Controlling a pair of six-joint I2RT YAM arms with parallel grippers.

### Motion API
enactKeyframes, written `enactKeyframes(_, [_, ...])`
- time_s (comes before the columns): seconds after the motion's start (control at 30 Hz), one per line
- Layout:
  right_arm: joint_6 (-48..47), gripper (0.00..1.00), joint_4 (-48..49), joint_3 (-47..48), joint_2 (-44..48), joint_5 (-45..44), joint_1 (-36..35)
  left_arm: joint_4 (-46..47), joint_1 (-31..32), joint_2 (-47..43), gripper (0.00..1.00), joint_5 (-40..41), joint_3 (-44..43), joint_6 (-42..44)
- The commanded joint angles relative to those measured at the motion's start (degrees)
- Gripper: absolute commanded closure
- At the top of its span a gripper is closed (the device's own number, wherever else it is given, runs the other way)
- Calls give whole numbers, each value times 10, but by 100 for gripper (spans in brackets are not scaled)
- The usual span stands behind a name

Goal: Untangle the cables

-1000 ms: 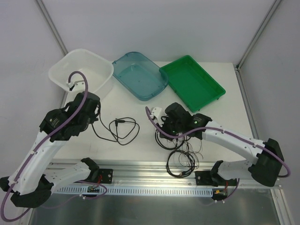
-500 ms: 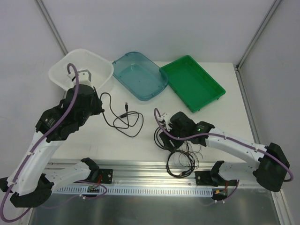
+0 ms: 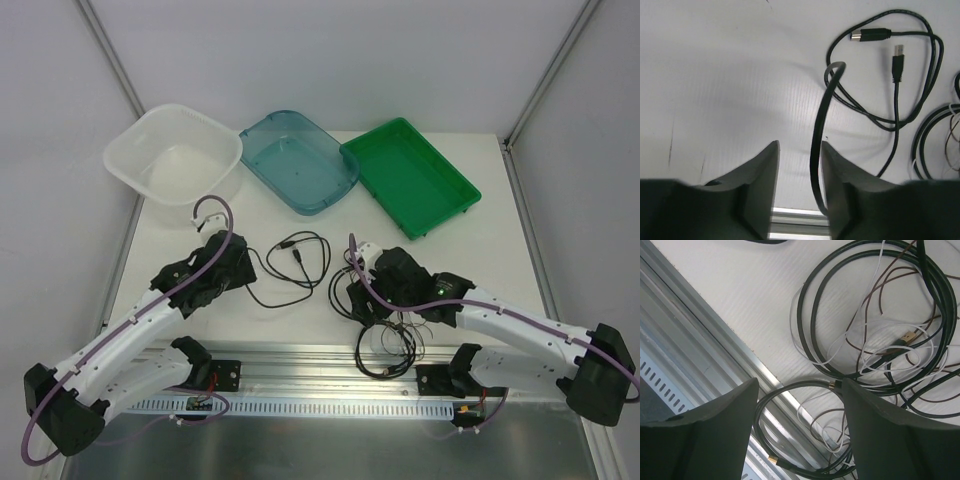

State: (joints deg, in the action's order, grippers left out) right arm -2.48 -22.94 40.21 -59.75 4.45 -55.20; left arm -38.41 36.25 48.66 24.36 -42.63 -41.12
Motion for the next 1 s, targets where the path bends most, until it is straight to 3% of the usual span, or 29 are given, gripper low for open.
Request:
enactKeyframes(0.0, [17,29,11,-4,25,-18,-6,47,-5,2,39,-37,1,-5])
enactKeyframes(0.13, [18,29,4,-3,41,-34,-5,41,-4,13,9,-90,-40,75])
enactKeyframes(0.27, [22,29,-6,-6,64,-59,-5,6,-4,13,3,-102,-124,163])
enactKeyframes(0.5, [24,29,-27,-15,109,-91,-5,-61,-3,16,1,-75,-273,218])
enactKeyframes(0.6, [42,28,-31,-21,120,-111,-6,-64,-3,40,1,-129,-306,224])
enactKeyframes(0.73, [66,22,-33,-27,133,-147,-5,-67,32,135,1,-179,-298,224])
enactKeyframes(0.97, [100,11,-61,-32,153,-192,-5,-65,145,322,1,-100,-319,193])
